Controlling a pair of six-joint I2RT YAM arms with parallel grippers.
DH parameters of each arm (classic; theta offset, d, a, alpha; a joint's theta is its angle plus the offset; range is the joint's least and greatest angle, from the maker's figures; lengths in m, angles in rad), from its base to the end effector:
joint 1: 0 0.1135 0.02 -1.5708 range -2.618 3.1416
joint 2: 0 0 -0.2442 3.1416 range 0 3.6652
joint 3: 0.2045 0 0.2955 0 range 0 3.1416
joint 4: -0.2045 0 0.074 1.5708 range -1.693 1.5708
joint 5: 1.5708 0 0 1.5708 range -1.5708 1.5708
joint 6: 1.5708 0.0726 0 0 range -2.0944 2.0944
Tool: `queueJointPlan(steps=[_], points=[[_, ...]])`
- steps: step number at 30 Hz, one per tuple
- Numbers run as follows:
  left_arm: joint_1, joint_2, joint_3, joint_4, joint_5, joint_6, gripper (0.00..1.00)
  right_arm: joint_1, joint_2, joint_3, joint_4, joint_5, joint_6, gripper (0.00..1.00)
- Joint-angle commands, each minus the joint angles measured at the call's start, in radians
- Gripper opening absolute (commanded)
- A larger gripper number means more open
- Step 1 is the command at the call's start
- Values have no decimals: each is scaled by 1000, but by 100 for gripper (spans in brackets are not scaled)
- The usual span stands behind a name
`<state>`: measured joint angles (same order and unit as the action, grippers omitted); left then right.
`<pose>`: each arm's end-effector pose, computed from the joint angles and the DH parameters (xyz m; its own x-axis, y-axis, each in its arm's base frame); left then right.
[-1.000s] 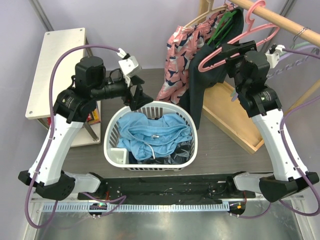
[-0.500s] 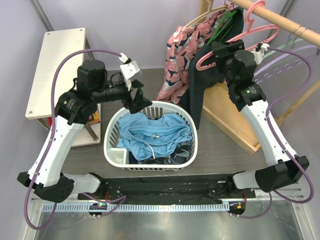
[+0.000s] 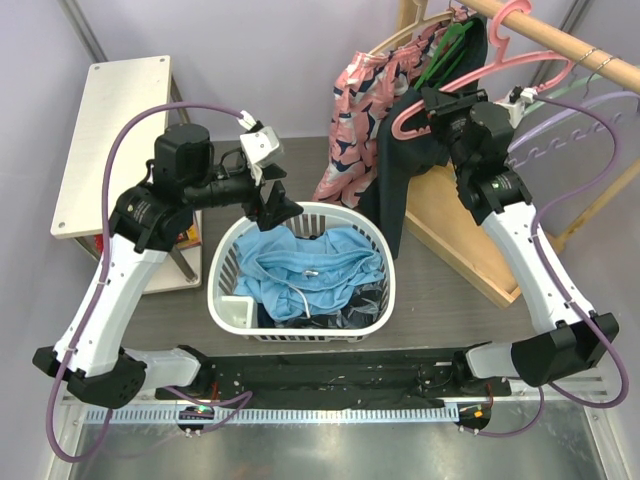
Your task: Place the shorts on the hanger
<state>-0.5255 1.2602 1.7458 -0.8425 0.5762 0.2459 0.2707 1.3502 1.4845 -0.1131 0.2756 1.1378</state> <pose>0.2394 -0.1845 0.4870 -0.0832 0.2842 -0.9551 0.9099 0.4125 0.0435 0.3802 0.0850 0.4530 0.0130 0.9101 -0.4143 -0.0165 0.4144 0.9099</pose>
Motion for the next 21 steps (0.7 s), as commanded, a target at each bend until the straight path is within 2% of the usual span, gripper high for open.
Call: queueJointPlan(steps=[1,5,14,21], points=[[-4,-13,8,34,7,9,78,-4,-57,-9,36,2,23,12],[-4,-22,-2,36,7,7,79,-4,-82,-33,92,-27,-4,1],[-4,-48,-25,22,-15,24,79,27,-109,-56,230,-82,-96,1],[-4,-68,-38,0,-22,27,80,113,-152,-53,164,-61,-113,1]])
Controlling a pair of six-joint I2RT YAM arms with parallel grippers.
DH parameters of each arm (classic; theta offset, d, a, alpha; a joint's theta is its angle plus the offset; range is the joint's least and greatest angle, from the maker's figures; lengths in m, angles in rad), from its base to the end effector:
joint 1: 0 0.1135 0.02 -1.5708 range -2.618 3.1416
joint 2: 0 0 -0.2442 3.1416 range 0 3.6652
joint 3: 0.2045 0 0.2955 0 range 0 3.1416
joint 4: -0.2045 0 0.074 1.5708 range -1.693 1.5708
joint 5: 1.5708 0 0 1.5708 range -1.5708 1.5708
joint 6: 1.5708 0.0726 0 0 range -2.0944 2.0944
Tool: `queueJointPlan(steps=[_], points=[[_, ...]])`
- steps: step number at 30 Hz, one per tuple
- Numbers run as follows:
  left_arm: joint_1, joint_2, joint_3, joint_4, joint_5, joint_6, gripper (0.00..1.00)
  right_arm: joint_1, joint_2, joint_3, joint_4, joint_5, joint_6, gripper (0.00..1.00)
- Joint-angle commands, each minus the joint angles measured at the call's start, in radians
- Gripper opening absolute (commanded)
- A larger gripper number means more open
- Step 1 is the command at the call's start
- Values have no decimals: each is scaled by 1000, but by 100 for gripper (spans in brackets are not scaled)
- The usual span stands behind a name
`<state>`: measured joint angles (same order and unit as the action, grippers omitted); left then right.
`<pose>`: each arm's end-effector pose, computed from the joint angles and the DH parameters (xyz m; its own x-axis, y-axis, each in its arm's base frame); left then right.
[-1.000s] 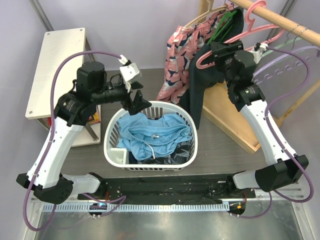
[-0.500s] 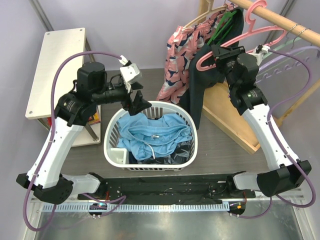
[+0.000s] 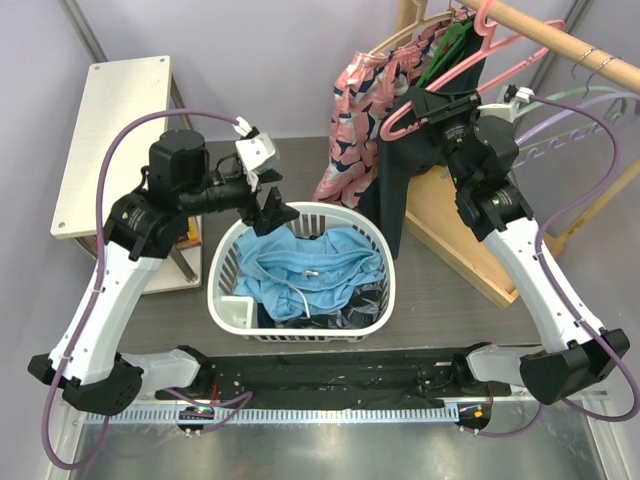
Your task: Place the shorts on the hanger
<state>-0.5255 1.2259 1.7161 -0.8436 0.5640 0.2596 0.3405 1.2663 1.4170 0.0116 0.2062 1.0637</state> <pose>0.2327 -0.1798 0.4856 -0.0692 0.2909 -0.9543 0.9059 0.4189 0.0620 0.3509 0.1085 0.4727 -0.0453 0.8917 -0.4503 -0.1994 0.4337 0.8787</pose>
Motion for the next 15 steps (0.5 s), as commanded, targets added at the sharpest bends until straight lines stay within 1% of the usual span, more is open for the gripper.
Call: queueJointPlan(steps=[1,5,7,10,13,14,15], points=[[-4,-43,-18,-2,-10,15,80,69,-85,11,24,16,-38,1],[-5,-75,-52,-17,-9,10,80,135,-145,-23,-2,-7,-68,1],[-4,-103,-72,-23,-9,15,80,149,-169,-50,-5,-36,-79,1],[-2,-132,-113,-41,-12,29,80,161,-232,-93,-70,-86,-82,1],[4,-170,-154,-69,0,41,80,161,-294,-145,-127,-157,-80,1],[7,-192,-167,-77,7,47,80,163,-333,-188,-127,-222,-83,1],[7,-206,-188,-93,19,61,80,163,-349,-210,-122,-256,-85,1]])
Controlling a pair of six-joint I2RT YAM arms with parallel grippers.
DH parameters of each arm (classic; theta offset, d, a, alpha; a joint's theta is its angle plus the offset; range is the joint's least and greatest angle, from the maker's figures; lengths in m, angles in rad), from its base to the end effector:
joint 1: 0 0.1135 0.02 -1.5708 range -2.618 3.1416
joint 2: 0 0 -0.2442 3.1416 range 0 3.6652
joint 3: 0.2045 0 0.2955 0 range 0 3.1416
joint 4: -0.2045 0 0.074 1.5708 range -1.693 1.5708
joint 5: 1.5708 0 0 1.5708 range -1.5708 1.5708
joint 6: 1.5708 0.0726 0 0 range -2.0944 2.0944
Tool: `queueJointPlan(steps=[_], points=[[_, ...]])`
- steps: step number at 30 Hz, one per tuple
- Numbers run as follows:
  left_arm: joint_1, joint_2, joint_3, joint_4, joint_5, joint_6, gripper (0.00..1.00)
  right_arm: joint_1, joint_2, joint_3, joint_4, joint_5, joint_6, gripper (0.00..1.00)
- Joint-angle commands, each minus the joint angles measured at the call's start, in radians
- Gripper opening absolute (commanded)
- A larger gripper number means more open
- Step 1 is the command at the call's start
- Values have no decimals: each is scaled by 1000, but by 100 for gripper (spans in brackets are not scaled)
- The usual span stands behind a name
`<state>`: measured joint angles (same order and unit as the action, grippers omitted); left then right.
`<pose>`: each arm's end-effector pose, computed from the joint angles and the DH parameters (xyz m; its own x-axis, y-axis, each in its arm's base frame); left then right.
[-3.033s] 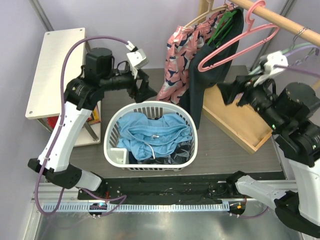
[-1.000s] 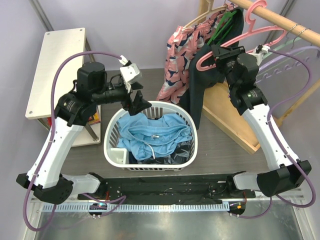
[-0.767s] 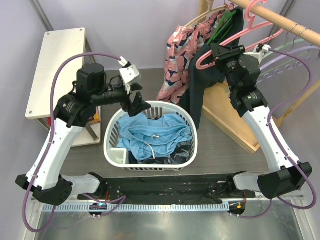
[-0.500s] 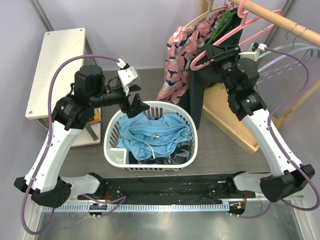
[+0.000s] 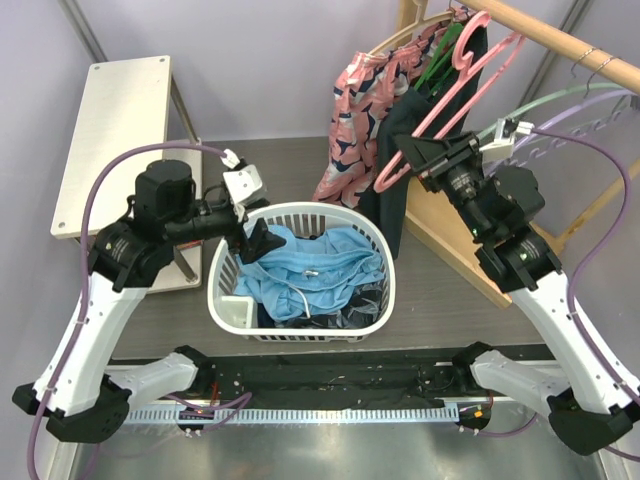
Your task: Place the shorts on the hanger
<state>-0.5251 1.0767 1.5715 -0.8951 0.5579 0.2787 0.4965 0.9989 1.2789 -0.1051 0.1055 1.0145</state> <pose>0.2016 -0.1612 0.4659 -0.0911 0.3225 -0.9422 0.9072 0.4170 0.0550 0.2615 0.1330 0.4819 -0.2440 0.8283 -0.5044 -0.3319 0.4174 0.8459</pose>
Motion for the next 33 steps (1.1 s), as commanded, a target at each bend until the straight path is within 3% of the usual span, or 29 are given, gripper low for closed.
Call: queueJointPlan(steps=[1,7,11,14,20,26,33], points=[[7,-66,-54,-48,27,51,80,5,-100,-90,-4,-186,-42,1],[45,-129,-44,-33,34,54,80,16,-167,-171,25,-516,-134,1],[85,-150,-18,28,53,56,81,25,-178,-148,16,-740,-322,1],[105,-141,25,48,71,74,82,25,-136,-83,-71,-942,-428,1],[108,-144,68,44,71,270,90,28,-19,10,-303,-1199,-628,1],[108,-179,28,68,51,515,93,48,7,11,-609,-1245,-893,1],[106,-114,64,-125,123,732,94,126,27,33,-958,-1146,-1220,1]])
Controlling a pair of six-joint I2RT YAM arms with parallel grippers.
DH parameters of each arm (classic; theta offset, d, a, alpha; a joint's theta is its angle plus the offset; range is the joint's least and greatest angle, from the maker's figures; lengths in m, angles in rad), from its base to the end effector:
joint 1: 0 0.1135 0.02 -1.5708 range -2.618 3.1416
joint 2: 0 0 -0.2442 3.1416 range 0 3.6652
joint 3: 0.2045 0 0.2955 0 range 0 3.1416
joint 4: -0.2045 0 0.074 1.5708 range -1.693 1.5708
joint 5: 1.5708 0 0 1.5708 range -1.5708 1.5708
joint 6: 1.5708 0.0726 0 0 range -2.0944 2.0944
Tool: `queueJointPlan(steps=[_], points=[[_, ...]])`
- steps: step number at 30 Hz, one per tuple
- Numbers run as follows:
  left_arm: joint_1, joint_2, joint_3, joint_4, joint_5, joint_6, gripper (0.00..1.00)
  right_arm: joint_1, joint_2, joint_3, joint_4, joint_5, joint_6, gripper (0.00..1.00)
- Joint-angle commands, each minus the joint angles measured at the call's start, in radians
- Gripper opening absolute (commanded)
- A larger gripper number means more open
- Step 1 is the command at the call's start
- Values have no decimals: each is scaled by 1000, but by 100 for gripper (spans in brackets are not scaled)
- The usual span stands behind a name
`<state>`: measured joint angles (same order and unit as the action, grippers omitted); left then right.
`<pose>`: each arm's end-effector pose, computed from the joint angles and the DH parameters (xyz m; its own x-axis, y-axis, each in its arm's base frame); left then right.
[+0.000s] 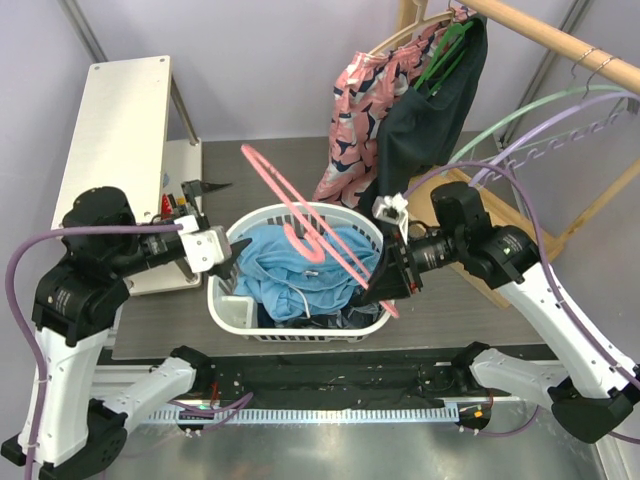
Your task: Place the shorts on the hanger
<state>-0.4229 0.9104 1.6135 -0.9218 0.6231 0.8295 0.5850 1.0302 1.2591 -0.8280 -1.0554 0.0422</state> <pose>0.1485 -0.1133 0.5104 0.4954 0.4339 -0.7525 0.7217 0.2765 0.6345 0.1762 0.1925 0.3851 -0.5065 -0.3105 -0.8044 -0.8506 0.0273 0.5251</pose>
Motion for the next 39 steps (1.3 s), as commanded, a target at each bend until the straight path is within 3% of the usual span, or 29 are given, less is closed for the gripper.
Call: queueJointPlan(steps=[1,6,9,12,15,18,20,21,23,24,25,26,28,29,32,39], points=[[4,64,28,-104,76,195,94,58,1,54,-258,41,-274,1],[-26,128,20,-225,75,406,92,88,14,48,-358,84,-380,1],[-72,156,-7,-310,32,511,85,90,21,54,-372,89,-387,1],[-132,159,-56,-316,-16,533,64,93,25,62,-388,87,-400,1],[-157,154,-90,-298,-28,520,51,101,33,68,-398,83,-409,1],[-186,159,-109,-311,-58,485,30,102,45,77,-398,84,-409,1],[-191,150,-121,-307,-74,453,11,102,48,74,-392,87,-407,1],[-191,144,-139,-284,-83,435,0,104,44,71,-379,116,-369,13],[-191,110,-156,-253,-94,358,0,104,33,59,-298,184,-303,40],[-191,101,-167,-238,-100,326,0,104,19,59,-266,301,-253,54],[-191,93,-174,-204,-117,283,0,102,16,68,-202,367,-163,87],[-191,87,-175,-197,-126,201,0,102,11,78,-174,449,-115,99],[-191,91,-152,-201,-147,125,0,101,-10,108,-102,663,-45,100],[-191,96,-144,-212,-152,93,0,102,-16,152,-94,678,-86,100],[-191,108,-116,-210,-132,-45,0,101,-18,262,-143,589,-311,100],[-178,137,-107,-172,-33,-240,0,104,146,531,-321,538,-551,100]])
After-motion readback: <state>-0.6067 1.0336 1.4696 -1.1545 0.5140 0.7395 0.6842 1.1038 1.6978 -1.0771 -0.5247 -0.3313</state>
